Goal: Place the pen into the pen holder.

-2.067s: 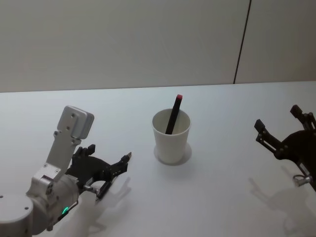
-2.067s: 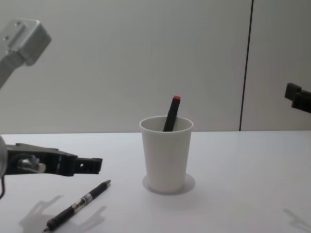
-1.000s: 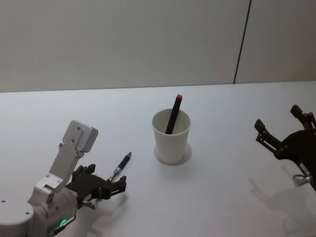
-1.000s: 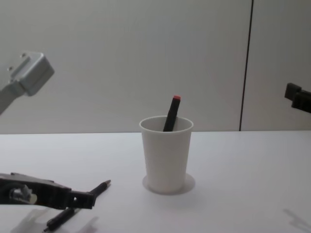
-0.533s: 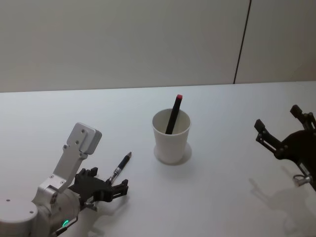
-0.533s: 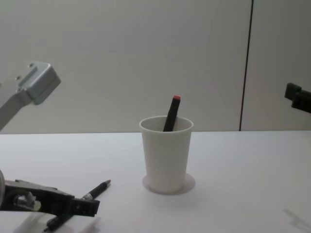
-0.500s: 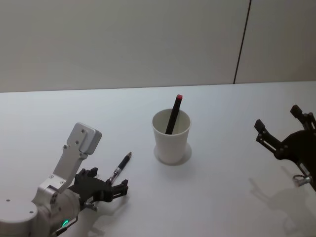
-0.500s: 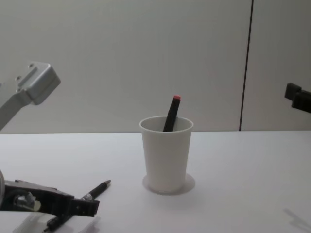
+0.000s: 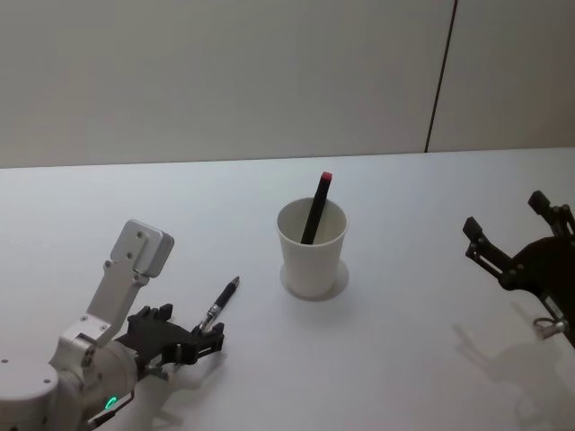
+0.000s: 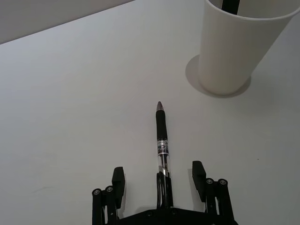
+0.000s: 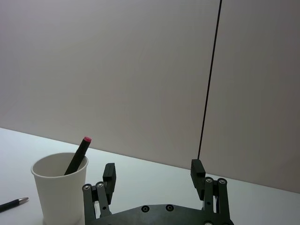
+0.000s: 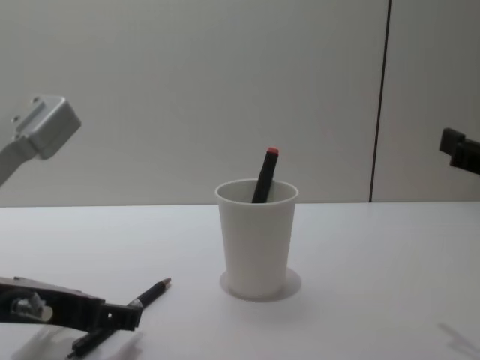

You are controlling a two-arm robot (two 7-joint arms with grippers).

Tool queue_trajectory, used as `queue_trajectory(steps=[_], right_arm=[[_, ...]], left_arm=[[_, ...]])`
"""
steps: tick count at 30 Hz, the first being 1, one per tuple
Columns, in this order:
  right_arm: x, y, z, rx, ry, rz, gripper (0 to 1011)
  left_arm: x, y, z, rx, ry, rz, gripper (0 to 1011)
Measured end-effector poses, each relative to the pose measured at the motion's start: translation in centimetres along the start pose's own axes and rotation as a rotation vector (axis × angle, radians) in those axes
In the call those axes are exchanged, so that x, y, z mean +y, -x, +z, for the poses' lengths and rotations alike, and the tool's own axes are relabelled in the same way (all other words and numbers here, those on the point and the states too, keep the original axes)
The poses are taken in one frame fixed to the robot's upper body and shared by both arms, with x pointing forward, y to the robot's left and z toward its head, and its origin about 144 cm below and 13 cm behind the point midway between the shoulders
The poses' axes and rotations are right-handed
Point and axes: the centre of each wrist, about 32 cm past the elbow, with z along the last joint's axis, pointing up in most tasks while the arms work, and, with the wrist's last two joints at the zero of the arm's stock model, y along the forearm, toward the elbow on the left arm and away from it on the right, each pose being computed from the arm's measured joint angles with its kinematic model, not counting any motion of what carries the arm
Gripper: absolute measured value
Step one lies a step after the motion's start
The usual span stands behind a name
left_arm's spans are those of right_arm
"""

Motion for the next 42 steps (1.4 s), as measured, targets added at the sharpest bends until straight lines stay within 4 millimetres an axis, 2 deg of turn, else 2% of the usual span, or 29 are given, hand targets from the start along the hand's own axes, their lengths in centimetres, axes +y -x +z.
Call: queue_trajectory(steps=[6, 25, 42], right_arm=[[0.0, 0.0, 0.0, 0.000, 0.000, 0.000, 1002], [0.0, 0.0, 0.0, 0.000, 0.000, 0.000, 1002], [0.0, 0.0, 0.0, 0.000, 0.000, 0.000, 1002]], left_arm=[[0.1, -0.3, 0.0, 0.011, -0.001, -0.001, 809], [0.0, -0.3, -0.7, 0.029, -0.032, -0.016, 190], [-0.1, -0.1, -1.1, 0.040, -0.039, -0.029, 170]])
